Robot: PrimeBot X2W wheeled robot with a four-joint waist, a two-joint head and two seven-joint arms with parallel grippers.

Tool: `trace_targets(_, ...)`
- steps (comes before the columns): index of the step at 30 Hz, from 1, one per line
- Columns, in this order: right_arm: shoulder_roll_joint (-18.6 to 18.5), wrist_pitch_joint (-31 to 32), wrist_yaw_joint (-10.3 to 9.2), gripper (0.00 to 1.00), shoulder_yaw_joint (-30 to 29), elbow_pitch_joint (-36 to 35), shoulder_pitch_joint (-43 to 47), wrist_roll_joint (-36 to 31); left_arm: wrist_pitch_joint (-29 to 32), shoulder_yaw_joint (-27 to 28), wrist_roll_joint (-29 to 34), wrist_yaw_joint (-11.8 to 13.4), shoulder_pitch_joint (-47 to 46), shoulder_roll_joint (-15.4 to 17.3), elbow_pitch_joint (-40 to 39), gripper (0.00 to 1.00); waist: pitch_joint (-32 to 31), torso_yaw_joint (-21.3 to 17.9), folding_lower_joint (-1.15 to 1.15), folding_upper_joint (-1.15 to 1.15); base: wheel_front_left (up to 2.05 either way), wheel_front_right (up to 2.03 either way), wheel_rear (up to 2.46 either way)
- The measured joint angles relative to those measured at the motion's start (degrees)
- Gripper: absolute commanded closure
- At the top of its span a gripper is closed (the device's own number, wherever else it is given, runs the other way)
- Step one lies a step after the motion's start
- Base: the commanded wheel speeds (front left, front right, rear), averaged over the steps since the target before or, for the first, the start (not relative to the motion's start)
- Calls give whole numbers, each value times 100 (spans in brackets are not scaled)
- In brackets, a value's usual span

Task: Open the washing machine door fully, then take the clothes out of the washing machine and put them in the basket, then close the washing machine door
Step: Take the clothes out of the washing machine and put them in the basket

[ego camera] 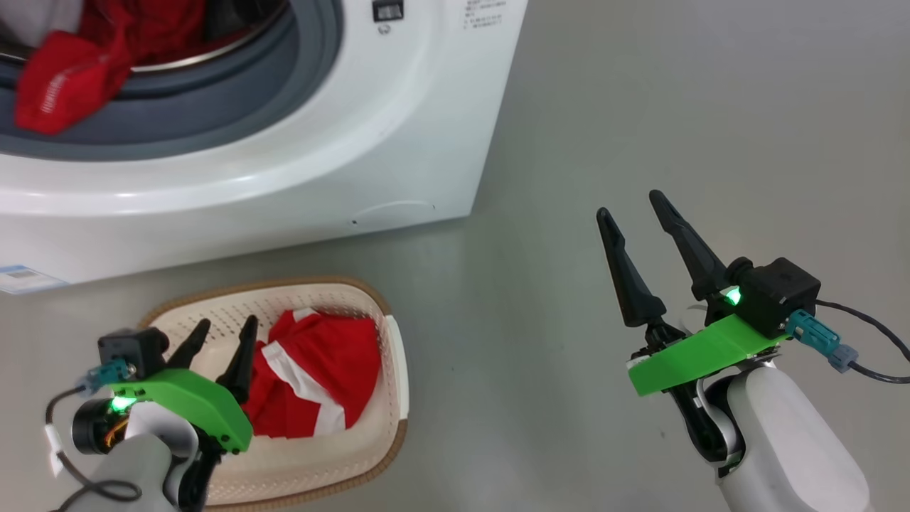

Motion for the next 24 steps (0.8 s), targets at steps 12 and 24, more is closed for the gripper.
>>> trace_targets(12,-166,0,0,0,1,156,348,247,-1,1103,1069,391,1140,-3,-2024,0,-782,310,0,0,0,0,0)
trace_targets(24,-271,0,0,0,7,241,589,347,-1,1685,1393,829,2028,-52,-3597,0,-1398,558,0,0,0,0,0)
